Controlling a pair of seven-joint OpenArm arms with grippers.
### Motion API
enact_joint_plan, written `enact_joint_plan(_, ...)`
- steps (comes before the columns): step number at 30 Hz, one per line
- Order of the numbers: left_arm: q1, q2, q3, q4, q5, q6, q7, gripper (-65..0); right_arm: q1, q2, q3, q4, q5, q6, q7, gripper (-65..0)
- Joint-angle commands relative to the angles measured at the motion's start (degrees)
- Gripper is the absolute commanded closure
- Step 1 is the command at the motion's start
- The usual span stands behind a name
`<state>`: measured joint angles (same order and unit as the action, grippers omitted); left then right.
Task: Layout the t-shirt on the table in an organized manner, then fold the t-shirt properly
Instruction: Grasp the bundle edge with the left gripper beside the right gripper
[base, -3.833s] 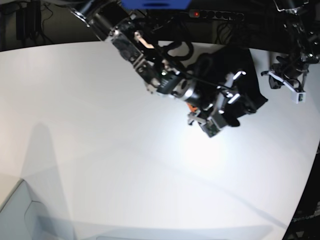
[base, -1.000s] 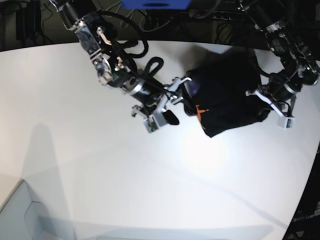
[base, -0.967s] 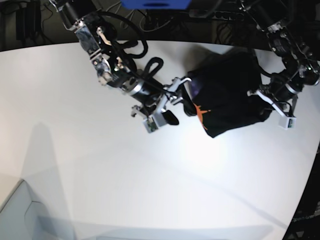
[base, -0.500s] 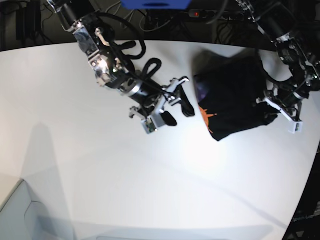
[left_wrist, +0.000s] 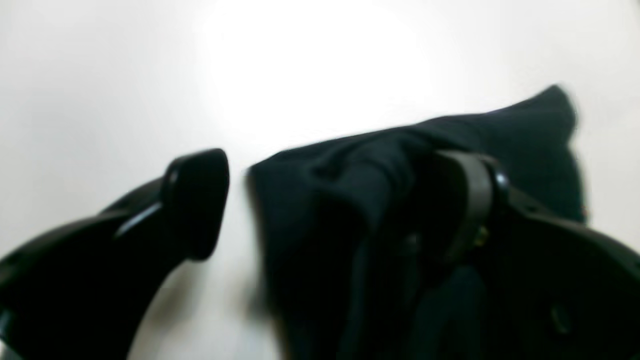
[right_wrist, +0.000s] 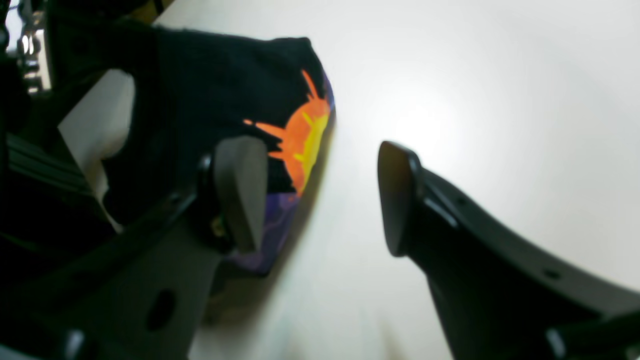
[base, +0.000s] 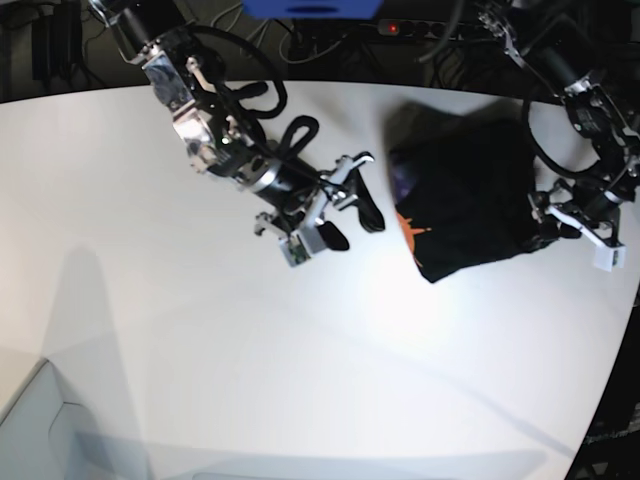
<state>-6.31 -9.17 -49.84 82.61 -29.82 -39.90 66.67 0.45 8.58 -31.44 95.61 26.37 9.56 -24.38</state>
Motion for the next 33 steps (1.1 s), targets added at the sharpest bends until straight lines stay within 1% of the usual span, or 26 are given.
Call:
enact_joint_plan(1,-0.77,-0.81,-0.31,1.66,-1.17,-0.10,-0.78,-57.6,0.91,-0.18,0.10,0.87,0.75,0.59,1.48,-36.1)
enact_joint_plan(4,2.39,-0.90,-2.24,3.41,-1.17,-0.10,-0.78,-57.5,0.83,-0.18,0.10,1.05,0.75,0.59,1.48,-36.1)
enact_joint_plan(11,5.91,-0.81,-4.62,3.77,-1.17,-0.10,-0.87,-57.5,0.83,-0.10,0.01,1.05,0.75,0.59,1.48,-36.1)
enact_joint_plan(14,6.53,-0.19,-4.62,3.50,-1.25,-0.10,-0.87,-57.5,0.83,-0.10,-0.08,0.96,0.75,0.59,1.48,-36.1)
enact_joint_plan(18,6.97,2.27,-4.53,4.38,-1.52,-0.10,-0.70,-57.5,0.83,-0.10,-0.25,0.96,0.75,0.59,1.48,-36.1)
enact_joint_plan(19,7.05,2.53,-4.53,4.91,-2.13,-0.10,-0.34,-57.5,0.83,-0.10,-0.25,0.96,0.75,0.59,1.48,-36.1)
enact_joint_plan(21,7.84,2.44,-4.53,5.79,-4.33,-0.10,2.64,-57.5,0.74,-0.10,-0.25,0.96,0.75,0.59,1.48,-36.1)
enact_joint_plan(24,8.02,2.09,-4.97,6.23,-10.13,-0.10,6.42,-57.5,0.74,-0.10,-0.08,0.96,0.75,0.59,1.48,-36.1)
enact_joint_plan(26,8.11,2.00,-4.97,6.31,-12.86,-0.10,7.57,-57.5,0.83,-0.10,-0.25,0.96,0.75,0.59,1.48,-36.1)
enact_joint_plan(28,8.11,2.18,-4.97,6.31,-13.74,-0.10,7.57,-57.5,0.83,-0.10,-0.25,0.96,0.75,0.59,1.48,-36.1)
enact_joint_plan(33,7.84,2.36,-4.88,4.20,-13.65,-0.10,7.13,-57.5,0.74,-0.10,-0.25,0.96,0.75,0.59,1.48,-36.1)
